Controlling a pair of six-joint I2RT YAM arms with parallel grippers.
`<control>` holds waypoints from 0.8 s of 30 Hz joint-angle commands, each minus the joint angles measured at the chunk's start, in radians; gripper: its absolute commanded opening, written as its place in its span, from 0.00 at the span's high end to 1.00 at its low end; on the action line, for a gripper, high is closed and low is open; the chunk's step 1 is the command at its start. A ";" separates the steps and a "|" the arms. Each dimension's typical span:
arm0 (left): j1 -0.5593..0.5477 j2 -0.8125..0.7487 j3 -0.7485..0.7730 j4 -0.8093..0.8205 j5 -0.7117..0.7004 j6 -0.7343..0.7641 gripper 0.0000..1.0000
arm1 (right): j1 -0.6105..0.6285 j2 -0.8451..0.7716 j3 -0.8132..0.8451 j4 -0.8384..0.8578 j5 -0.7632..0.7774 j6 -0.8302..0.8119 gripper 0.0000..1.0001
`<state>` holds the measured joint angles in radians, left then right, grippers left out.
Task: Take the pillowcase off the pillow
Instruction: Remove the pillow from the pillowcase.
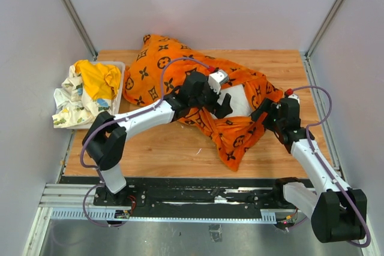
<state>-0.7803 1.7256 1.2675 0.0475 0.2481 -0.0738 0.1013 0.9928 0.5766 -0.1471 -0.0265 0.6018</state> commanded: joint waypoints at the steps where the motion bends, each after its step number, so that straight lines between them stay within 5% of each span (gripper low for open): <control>1: 0.000 0.059 0.024 -0.025 -0.033 -0.017 0.01 | 0.005 -0.020 -0.001 -0.032 0.002 -0.001 0.02; 14: -0.069 0.286 0.183 -0.181 -0.500 0.063 0.03 | 0.013 -0.050 -0.043 -0.012 -0.023 0.038 0.02; 17: -0.065 0.290 0.165 -0.187 -0.451 0.067 0.30 | 0.014 -0.052 -0.066 0.005 -0.030 0.047 0.01; 19: -0.060 0.291 0.150 -0.210 -0.417 0.048 0.66 | 0.014 -0.040 -0.055 -0.012 -0.027 0.040 0.01; 20: -0.059 0.283 0.130 -0.214 -0.421 0.036 0.93 | 0.014 -0.033 -0.048 -0.025 -0.023 0.033 0.02; 24: -0.029 0.177 -0.035 -0.111 -0.412 0.004 1.00 | 0.014 -0.036 -0.041 -0.038 -0.015 0.014 0.02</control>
<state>-0.8619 1.9347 1.3872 0.0048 -0.1246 -0.0437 0.1047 0.9615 0.5285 -0.1436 -0.0536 0.6331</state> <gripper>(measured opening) 0.033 0.985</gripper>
